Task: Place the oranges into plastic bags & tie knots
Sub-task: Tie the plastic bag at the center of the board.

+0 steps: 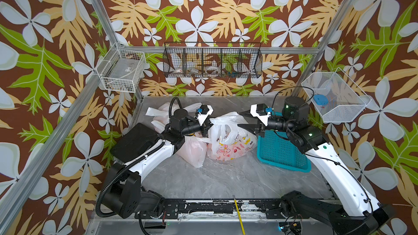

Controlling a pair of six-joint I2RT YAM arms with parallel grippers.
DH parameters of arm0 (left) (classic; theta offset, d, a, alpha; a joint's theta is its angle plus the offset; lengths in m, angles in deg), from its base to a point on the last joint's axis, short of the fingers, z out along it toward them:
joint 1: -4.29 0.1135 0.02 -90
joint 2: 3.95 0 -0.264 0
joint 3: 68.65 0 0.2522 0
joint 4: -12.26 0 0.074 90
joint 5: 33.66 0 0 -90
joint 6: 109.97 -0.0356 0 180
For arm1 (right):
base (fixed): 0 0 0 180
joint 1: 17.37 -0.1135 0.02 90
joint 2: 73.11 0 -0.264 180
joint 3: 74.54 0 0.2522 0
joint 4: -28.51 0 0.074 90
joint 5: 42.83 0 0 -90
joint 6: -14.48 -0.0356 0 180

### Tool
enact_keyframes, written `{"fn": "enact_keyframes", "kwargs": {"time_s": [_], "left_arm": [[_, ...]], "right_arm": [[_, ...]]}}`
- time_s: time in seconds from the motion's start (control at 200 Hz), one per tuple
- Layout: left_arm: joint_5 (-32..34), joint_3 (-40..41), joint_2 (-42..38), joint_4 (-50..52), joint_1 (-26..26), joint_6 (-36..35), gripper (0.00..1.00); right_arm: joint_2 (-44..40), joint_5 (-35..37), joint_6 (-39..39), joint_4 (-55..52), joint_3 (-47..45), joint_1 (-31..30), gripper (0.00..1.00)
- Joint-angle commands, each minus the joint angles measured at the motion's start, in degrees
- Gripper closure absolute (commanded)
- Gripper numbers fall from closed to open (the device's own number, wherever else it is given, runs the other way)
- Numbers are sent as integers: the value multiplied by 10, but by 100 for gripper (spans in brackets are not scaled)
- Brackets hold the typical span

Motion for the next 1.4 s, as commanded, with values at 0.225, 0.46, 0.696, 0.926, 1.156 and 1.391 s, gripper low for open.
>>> {"fn": "enact_keyframes", "kwargs": {"time_s": [0.225,0.46,0.696,0.926,1.156,1.391], "left_arm": [[3,5,-3,-22,1,-16,100],[12,0,2,-18,1,-18,100],[0,-2,-4,-16,0,-28,100],[-4,-3,-14,0,-4,-43,100],[9,-9,-21,25,-8,-55,100],[37,-17,-22,38,-13,-52,100]], "right_arm": [[176,84,-66,-35,165,3,44],[170,29,25,-85,104,-29,26],[170,87,44,-81,55,-61,23],[206,138,62,-98,75,-78,30],[228,155,84,-122,87,-91,32],[238,152,92,-133,91,-96,31]]}}
